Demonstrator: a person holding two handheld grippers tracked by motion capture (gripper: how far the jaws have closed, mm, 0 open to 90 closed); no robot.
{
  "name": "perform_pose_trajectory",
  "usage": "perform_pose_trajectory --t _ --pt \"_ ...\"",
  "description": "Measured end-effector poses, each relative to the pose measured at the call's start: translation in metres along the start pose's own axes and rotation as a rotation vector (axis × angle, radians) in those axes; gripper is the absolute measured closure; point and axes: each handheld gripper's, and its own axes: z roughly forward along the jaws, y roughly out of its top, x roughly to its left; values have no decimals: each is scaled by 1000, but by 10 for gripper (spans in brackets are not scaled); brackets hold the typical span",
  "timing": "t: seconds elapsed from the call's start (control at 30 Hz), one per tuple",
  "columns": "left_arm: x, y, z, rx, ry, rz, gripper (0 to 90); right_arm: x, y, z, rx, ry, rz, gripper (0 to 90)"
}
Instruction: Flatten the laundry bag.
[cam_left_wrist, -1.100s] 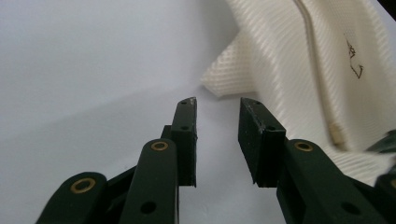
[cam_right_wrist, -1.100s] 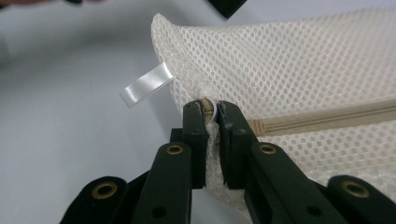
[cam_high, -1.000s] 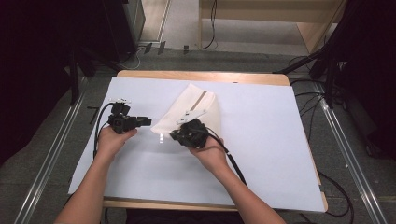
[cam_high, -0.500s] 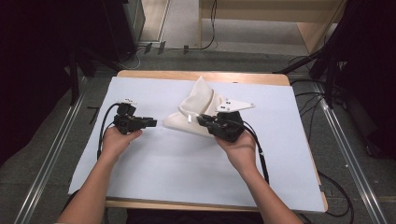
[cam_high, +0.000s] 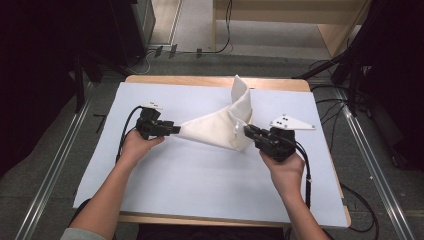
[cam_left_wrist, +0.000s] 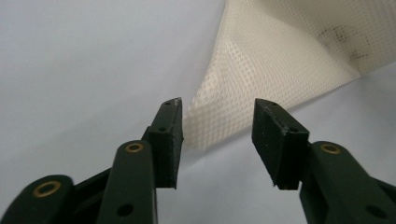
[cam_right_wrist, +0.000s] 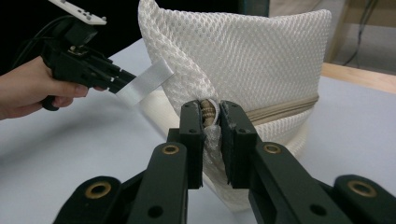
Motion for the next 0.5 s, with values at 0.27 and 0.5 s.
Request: perform_pose_trajectory --t 0.27,0.5 --pt "8 3 17 4 -43 -47 502 -26 -15 -13 10 -74 69 814" --pt "8 3 27 40 -45 -40 612 -41 -27 -13 36 -104 113 812"
